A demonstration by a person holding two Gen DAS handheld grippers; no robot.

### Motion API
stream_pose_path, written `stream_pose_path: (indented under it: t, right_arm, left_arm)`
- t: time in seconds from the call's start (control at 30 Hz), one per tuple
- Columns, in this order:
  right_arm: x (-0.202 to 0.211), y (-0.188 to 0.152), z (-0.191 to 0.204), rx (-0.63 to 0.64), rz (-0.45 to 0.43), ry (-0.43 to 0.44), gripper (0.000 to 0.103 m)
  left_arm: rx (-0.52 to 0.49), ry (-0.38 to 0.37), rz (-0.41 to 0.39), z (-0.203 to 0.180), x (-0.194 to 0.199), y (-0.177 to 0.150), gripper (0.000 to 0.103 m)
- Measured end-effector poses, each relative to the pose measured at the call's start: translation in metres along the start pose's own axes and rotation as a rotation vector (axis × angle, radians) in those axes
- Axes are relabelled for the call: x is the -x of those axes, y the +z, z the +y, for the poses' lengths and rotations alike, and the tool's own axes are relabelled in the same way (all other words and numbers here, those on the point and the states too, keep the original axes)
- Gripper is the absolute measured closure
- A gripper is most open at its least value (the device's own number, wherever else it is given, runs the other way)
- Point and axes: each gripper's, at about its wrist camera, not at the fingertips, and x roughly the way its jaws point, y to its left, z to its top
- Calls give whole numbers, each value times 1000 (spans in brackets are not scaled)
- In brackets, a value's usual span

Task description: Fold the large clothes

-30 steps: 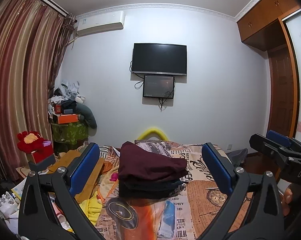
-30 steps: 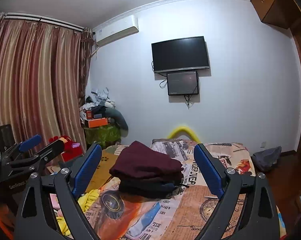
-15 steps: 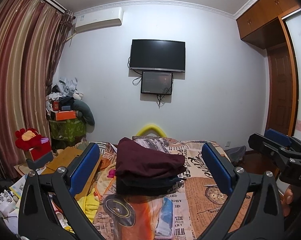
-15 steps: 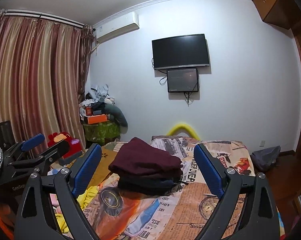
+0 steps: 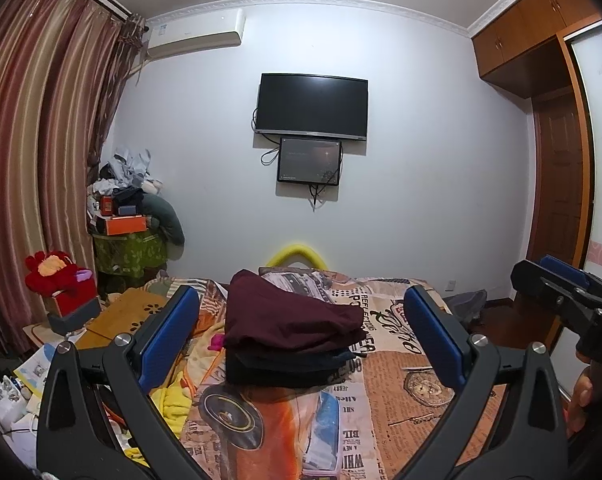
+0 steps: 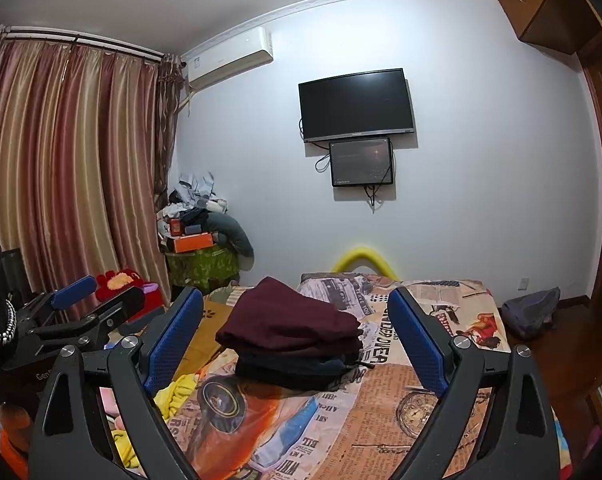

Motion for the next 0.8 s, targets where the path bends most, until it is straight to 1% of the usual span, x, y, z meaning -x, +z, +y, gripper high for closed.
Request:
stream_pose_path:
  t: [0.2,0.8]
  right_arm:
    - [-1,-1,0,-2,0,-2,11]
    - [-4,-3,-1,-8,8,-8,11]
  left_arm:
    - [-6,-18,8,-1,-1,-1,0]
    - [-8,-24,21,0,-3,-4,0]
